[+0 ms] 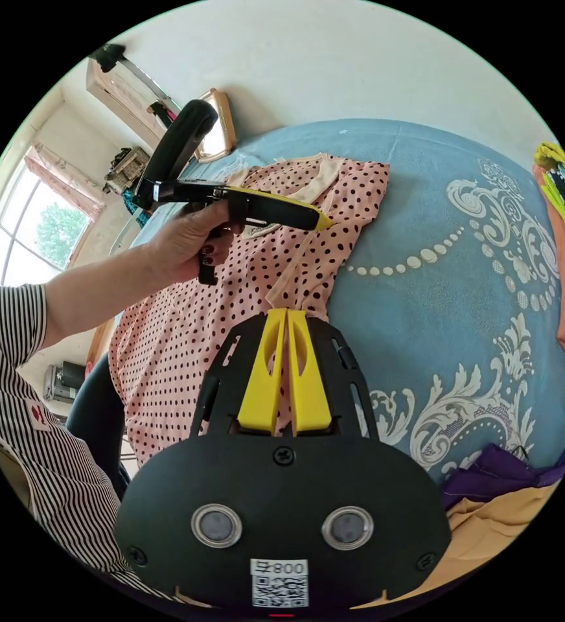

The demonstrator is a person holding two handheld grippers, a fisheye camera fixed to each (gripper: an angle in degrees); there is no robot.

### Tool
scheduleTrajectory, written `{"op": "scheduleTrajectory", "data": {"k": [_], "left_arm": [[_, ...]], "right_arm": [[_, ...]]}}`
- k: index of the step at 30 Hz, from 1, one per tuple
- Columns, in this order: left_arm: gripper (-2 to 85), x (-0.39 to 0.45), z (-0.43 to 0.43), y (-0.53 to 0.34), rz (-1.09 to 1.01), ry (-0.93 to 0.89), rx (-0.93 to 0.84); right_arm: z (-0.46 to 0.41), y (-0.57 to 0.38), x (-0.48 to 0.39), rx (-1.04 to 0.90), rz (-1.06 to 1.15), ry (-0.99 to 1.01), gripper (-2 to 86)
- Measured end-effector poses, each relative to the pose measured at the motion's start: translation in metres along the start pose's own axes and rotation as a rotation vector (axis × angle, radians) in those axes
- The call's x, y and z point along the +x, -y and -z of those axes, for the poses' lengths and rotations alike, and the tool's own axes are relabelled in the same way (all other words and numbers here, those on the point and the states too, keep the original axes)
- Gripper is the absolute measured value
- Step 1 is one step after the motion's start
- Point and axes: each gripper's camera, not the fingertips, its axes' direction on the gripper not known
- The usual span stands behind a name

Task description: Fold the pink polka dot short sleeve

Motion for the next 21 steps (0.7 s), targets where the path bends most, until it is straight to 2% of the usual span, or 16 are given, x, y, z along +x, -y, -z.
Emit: {"op": "scheduleTrajectory", "data": {"k": [3, 6, 10, 13, 21], "left_arm": [[0.3, 0.0, 0.004, -0.021, -0.028, -0.026, 0.043], [0.3, -0.004, -0.014, -0.041, -0.049, 0.005, -0.041], [0.3, -0.019, -0.013, -0.071, -0.041, -0.047, 0.007], [0.3, -0.031, -0.025, -0.09, -0.046, -0.037, -0.05], [0.4, -0.078, 0.015, -0.188, 0.049, -0.098, 0.115]], "right_arm": [[0.012, 0.006, -0.007, 0.084, -0.007, -0.018, 0.1], [-0.005, 0.015, -0.003, 0.023, -0.052, -0.023, 0.1], [0.001, 0.025, -0.006, 0.06, -0.086, -0.049, 0.1], [0.0, 0.033, -0.004, 0.07, -0.117, -0.005, 0.1], [0.003, 0.065, -0.041, 0.125, -0.117, -0.021, 0.1]]}}
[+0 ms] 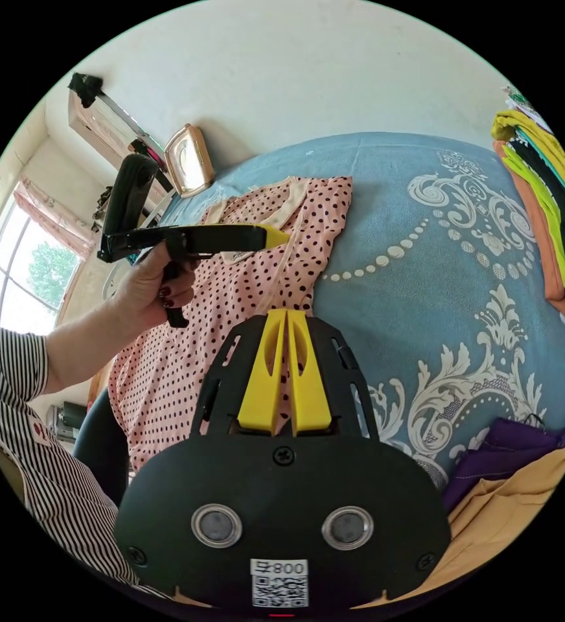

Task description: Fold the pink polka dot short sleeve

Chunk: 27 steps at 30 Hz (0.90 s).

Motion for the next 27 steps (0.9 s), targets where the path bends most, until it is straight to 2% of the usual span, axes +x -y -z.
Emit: {"op": "scheduleTrajectory", "data": {"k": [3, 6, 9, 11, 14, 18, 27], "left_arm": [[0.7, -0.037, 0.045, -0.064, 0.142, 0.02, 0.103], [1.4, -0.084, 0.101, -0.142, 0.343, 0.119, 0.232], [2.5, -0.133, 0.15, -0.226, 0.534, 0.201, 0.354], [3.4, -0.169, 0.175, -0.286, 0.69, 0.252, 0.409], [5.3, -0.205, 0.191, -0.343, 0.776, 0.249, 0.474], [7.5, -0.241, 0.189, -0.384, 0.796, 0.224, 0.474], [4.5, -0.302, 0.171, -0.446, 0.697, -0.018, 0.482]], "right_arm": [[0.0, 0.01, -0.03, 0.022, 0.031, -0.07, 0.1], [-0.006, 0.013, -0.062, 0.013, 0.079, -0.197, 0.1], [-0.016, 0.018, -0.082, -0.012, 0.033, -0.294, 0.1], [-0.02, 0.03, -0.096, -0.006, 0.002, -0.242, 0.1], [-0.037, 0.066, -0.139, -0.012, 0.033, -0.088, 0.2], [-0.092, 0.138, -0.225, -0.1, 0.178, -0.005, 0.7], [-0.243, 0.31, -0.41, -0.215, 0.439, 0.009, 2.0]]}}
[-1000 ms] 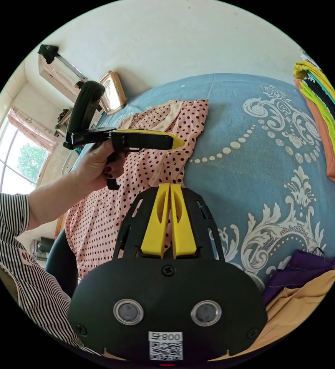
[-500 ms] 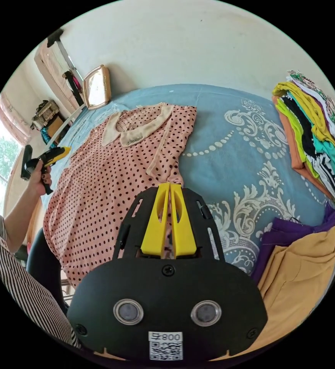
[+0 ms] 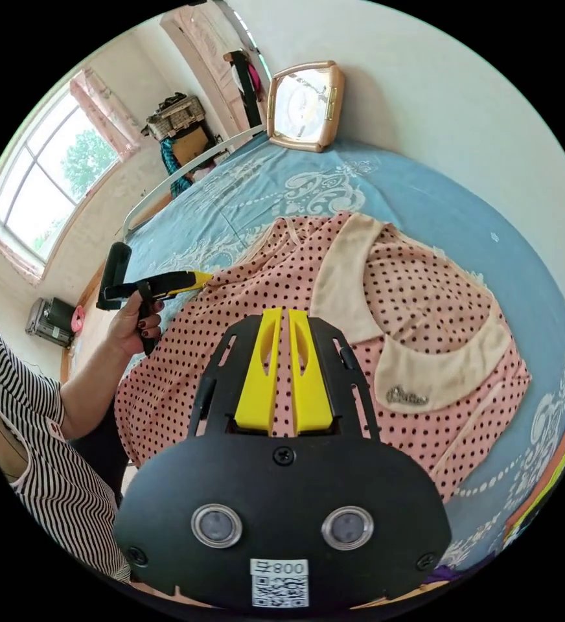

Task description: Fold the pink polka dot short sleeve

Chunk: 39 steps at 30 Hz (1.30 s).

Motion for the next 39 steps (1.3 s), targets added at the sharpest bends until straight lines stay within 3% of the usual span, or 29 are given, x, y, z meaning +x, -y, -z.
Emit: {"op": "scheduleTrajectory", "data": {"k": [7, 13, 20, 28, 33, 39], "left_arm": [[1.6, -0.04, 0.004, -0.002, -0.045, -0.121, -0.016], [1.1, -0.07, 0.002, -0.003, -0.06, -0.165, -0.048], [0.9, -0.086, -0.002, -0.003, -0.097, -0.187, -0.075], [0.9, -0.096, -0.003, -0.001, -0.126, -0.194, -0.067], [0.8, -0.092, 0.004, -0.001, -0.185, -0.253, 0.003], [0.7, -0.072, -0.019, 0.002, -0.285, -0.265, -0.099]], "right_arm": [[-0.078, 0.183, -0.054, -0.061, 0.114, -0.067, 4.1], [-0.138, 0.286, -0.079, -0.138, 0.113, -0.109, 6.4], [-0.197, 0.352, -0.101, -0.257, 0.098, -0.161, 6.7], [-0.22, 0.403, -0.114, -0.245, 0.096, -0.259, 3.0], [-0.195, 0.418, -0.089, -0.165, 0.045, -0.081, 1.7], [-0.153, 0.405, -0.016, -0.081, -0.095, 0.204, 1.5]]}}
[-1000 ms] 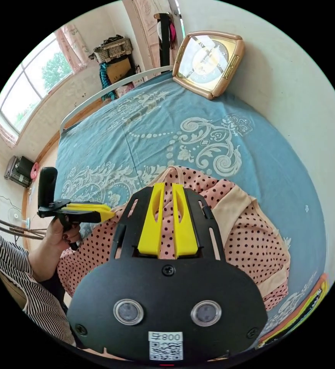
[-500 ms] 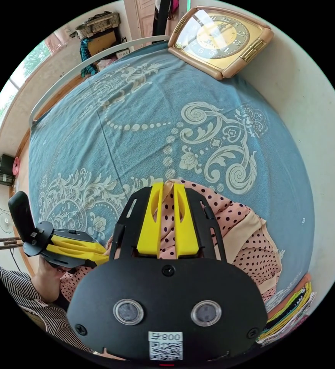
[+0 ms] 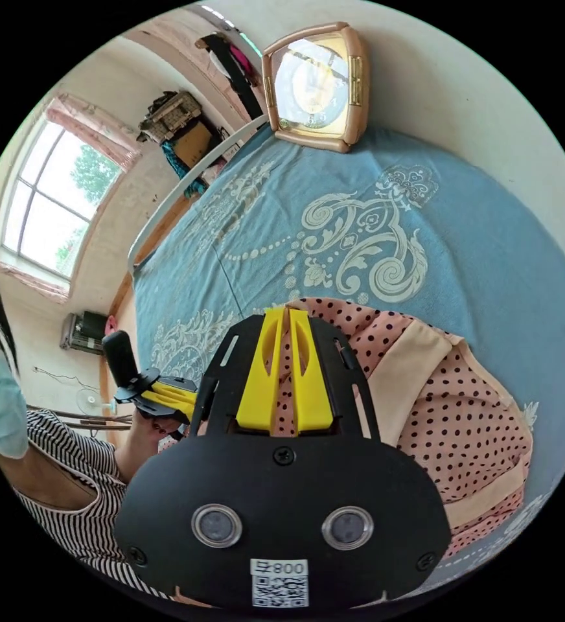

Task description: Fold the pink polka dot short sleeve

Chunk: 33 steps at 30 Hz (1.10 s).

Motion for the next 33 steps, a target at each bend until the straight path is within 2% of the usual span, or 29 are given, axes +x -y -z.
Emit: {"op": "scheduleTrajectory", "data": {"k": [5, 11, 17, 20, 23, 27, 31, 33], "left_arm": [[0.7, 0.015, -0.033, 0.009, -0.065, 0.024, -0.156], [0.8, 0.024, -0.06, 0.015, -0.056, 0.061, -0.249], [1.0, 0.034, -0.072, 0.021, -0.062, 0.073, -0.267], [1.1, 0.04, -0.078, 0.023, -0.064, 0.089, -0.287], [1.2, 0.045, -0.084, 0.026, -0.061, 0.113, -0.308], [1.4, 0.05, -0.085, 0.028, -0.053, 0.102, -0.303], [1.4, 0.059, -0.076, 0.03, -0.064, -0.014, -0.218], [1.2, 0.063, -0.077, 0.03, -0.062, 0.048, -0.234]], "right_arm": [[0.011, -0.015, 0.035, -0.014, -0.062, 0.008, 1.5], [0.008, -0.026, 0.041, -0.079, -0.08, -0.096, 1.4], [0.033, -0.033, 0.02, 0.002, -0.063, -0.159, 0.8], [0.041, -0.035, -0.013, 0.049, 0.028, -0.169, 0.5], [0.031, -0.03, -0.047, 0.022, 0.138, -0.226, 0.2], [-0.011, -0.019, -0.059, -0.113, 0.161, -0.435, -0.1], [-0.006, -0.03, -0.073, -0.087, 0.197, -0.463, -0.2], [-0.001, -0.039, -0.076, -0.067, 0.208, -0.471, -0.2]]}}
